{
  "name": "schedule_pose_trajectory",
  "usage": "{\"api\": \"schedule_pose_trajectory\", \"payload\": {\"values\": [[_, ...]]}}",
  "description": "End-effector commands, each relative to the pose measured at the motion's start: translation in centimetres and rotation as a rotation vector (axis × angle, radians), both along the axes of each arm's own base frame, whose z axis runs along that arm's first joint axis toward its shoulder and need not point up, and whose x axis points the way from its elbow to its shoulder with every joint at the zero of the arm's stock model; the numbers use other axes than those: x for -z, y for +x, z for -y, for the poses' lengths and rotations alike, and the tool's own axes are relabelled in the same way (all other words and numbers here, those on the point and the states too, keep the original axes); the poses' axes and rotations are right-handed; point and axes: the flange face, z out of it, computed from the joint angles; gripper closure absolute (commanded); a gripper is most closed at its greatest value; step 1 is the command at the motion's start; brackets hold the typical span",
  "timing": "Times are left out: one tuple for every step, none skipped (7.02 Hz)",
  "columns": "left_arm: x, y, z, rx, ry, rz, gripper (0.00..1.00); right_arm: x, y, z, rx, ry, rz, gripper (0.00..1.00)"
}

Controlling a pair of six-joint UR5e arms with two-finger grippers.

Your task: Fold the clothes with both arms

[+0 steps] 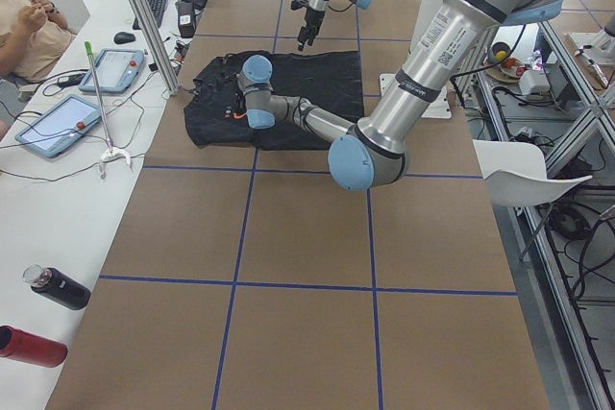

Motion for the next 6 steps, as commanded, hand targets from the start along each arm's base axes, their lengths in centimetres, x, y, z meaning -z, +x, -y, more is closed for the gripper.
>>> {"api": "schedule_pose_trajectory", "payload": {"values": [[0.1,-3.5,-4.5,-0.012,0.016,-0.050,0.00,-2.8,-0.4,-7.2,-0.060,-0.113,-0.047,0.03],[-0.1,-3.5,-4.7,-0.004,0.014,-0.051,0.00,-4.1,1.9,-9.5,-0.032,-0.123,-0.063,0.04],[0.4,-3.7,-4.9,0.000,0.018,-0.059,0.00,-4.8,2.4,-11.3,-0.047,-0.166,-0.061,0.07],[1.0,-4.0,-5.2,0.001,0.020,-0.074,0.00,-5.1,1.8,-12.3,-0.084,-0.209,-0.052,0.15],[1.5,-4.9,-6.2,0.003,0.028,-0.090,0.00,-5.9,0.4,-13.6,-0.081,-0.191,-0.074,0.23],[2.0,-5.3,-6.7,0.003,0.038,-0.099,0.00,-6.6,-0.5,-14.2,-0.075,-0.190,-0.090,0.26]]}}
